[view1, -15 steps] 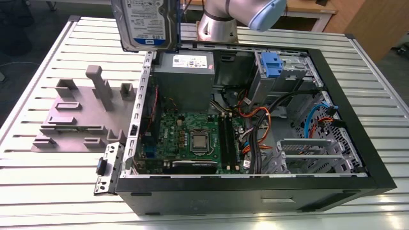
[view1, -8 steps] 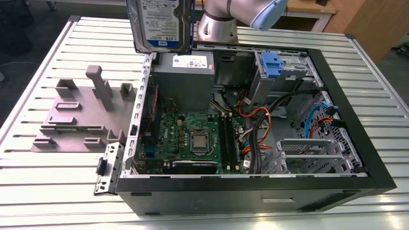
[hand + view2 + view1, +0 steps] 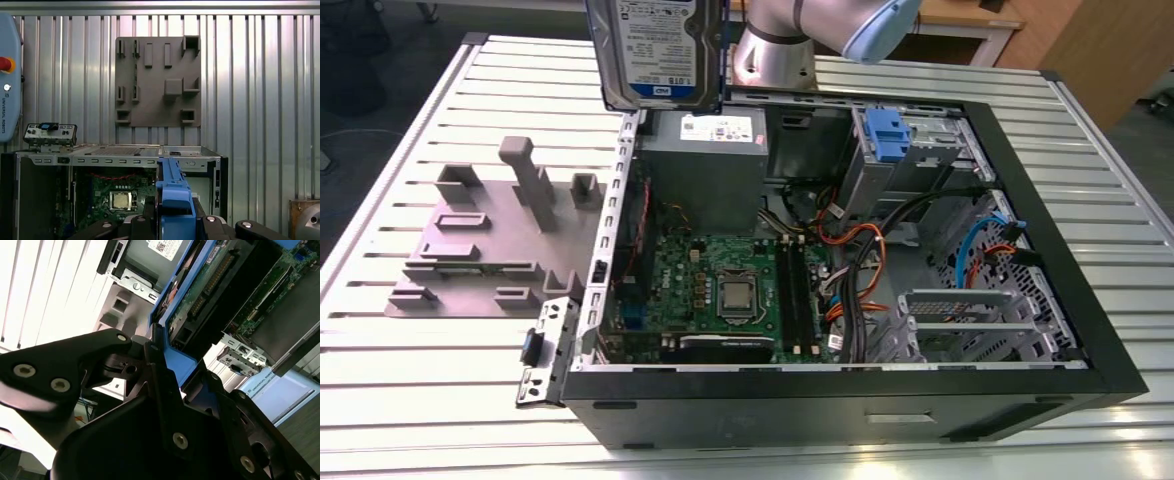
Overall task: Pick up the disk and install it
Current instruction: 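Pick up the disk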
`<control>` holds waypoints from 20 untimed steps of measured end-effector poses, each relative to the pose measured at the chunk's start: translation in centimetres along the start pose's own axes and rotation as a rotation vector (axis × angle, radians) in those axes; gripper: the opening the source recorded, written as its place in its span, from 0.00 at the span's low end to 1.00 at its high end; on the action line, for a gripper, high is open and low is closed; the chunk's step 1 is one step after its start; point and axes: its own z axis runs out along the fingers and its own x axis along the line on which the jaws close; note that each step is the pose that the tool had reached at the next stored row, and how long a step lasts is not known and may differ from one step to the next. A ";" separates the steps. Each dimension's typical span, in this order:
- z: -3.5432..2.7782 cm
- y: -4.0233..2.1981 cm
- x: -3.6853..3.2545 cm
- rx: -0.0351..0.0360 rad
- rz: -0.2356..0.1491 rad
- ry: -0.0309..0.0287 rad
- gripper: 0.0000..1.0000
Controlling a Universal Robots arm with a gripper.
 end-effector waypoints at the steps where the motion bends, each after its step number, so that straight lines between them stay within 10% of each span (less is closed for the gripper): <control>1: 0.00 0.00 0.00 0.0000 0.000 0.0000 0.36; 20: 0.00 -0.81 -0.01 0.0000 0.000 0.0000 0.36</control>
